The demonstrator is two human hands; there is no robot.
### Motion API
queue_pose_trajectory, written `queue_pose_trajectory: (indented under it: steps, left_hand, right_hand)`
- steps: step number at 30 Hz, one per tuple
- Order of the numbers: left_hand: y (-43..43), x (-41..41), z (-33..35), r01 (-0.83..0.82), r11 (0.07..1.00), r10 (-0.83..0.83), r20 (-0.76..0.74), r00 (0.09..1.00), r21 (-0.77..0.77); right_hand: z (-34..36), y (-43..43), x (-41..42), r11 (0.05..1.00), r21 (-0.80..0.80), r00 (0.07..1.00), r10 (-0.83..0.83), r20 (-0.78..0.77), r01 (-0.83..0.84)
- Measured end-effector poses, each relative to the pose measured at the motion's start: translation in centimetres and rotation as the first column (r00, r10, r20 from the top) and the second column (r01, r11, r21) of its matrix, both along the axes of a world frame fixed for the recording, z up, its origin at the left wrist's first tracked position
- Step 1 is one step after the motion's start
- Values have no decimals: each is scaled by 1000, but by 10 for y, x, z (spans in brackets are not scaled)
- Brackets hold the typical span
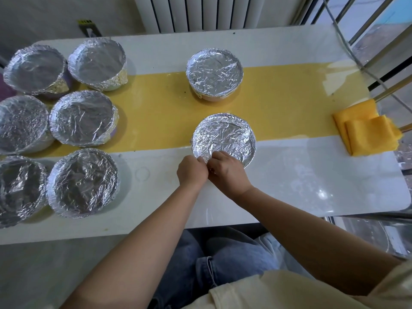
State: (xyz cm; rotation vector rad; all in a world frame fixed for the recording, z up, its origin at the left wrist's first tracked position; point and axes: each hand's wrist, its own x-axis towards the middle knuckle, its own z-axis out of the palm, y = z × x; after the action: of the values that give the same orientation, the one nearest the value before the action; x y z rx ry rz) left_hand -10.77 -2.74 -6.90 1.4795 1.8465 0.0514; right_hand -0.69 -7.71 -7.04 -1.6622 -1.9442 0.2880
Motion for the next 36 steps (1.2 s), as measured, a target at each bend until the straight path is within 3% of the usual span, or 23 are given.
queue_pose_trajectory:
  steps: [12, 21, 36]
  left_hand:
    - [26, -16, 3, 65, 998, -66, 53, 996, 16]
    - [29, -16, 1, 77, 997, -78, 51, 996, 20]
    - [29, -18, 2, 106, 994, -106, 68, 992, 1]
  right_hand:
    - [-1, -10, 16, 997, -10, 996, 77, 46, -76]
    - [-3, -2, 5, 999, 32, 980, -3, 197, -3]
    - [4, 9, -7, 982, -165, 996, -81, 46, 87]
